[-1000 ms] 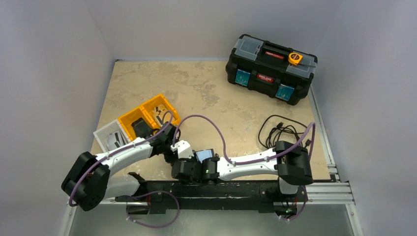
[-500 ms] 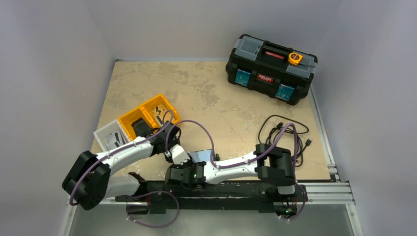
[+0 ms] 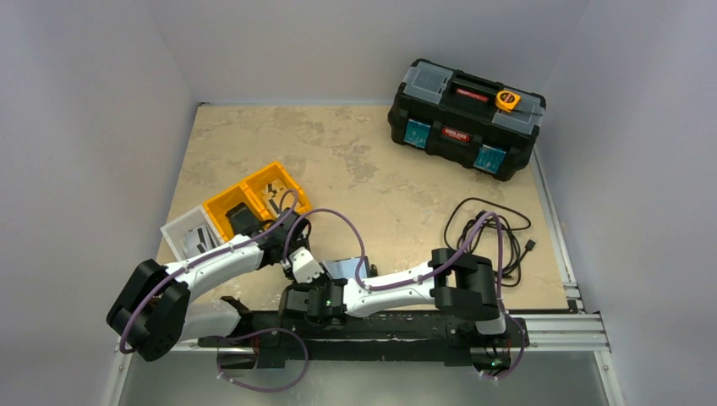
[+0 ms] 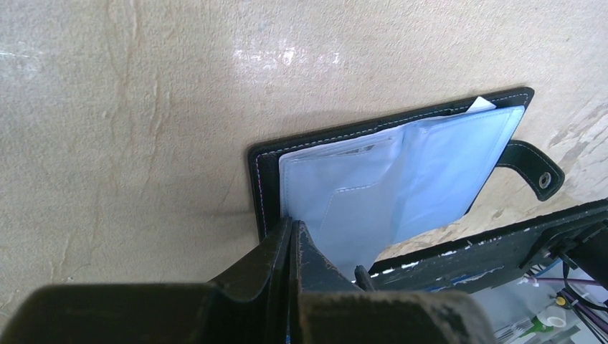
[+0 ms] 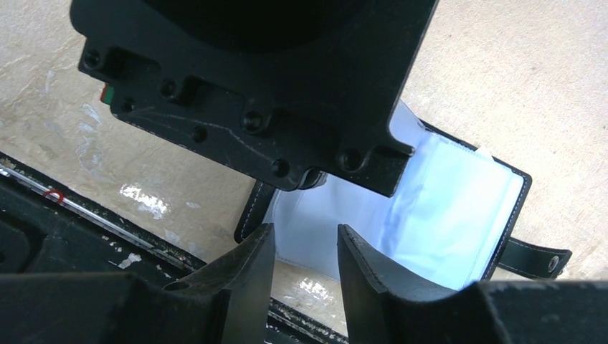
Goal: Take the credit cards out of the card holder
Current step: Remove the credit card from the card holder.
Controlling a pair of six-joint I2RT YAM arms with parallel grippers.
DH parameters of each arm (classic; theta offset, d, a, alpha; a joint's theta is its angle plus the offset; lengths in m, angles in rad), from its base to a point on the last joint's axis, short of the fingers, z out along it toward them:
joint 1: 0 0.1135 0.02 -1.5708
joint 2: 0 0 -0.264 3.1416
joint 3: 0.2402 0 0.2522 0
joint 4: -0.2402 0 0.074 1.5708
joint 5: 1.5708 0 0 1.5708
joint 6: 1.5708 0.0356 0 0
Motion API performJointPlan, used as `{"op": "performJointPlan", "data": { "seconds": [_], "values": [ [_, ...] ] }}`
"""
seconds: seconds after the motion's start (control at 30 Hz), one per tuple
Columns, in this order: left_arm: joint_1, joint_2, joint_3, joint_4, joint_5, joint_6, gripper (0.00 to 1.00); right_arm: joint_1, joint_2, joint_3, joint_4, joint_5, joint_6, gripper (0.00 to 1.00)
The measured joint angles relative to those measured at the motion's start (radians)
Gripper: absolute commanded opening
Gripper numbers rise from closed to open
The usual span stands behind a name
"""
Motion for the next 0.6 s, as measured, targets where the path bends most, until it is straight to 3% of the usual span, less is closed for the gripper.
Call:
{"op": "performJointPlan", "data": {
  "seconds": [0.33,0.6],
  "values": [
    [0.000,0.000,0.000,-0.002,0.003,0.000,0.00,0.001,0.005,0.004,-0.005,0.009,0.004,0.34],
    [0.000,0.000,0.000,-0.009,0.010,0.000,0.00,0.007,0.016,0.005,-0.003,0.007,0.013,0.23]
  ]
}}
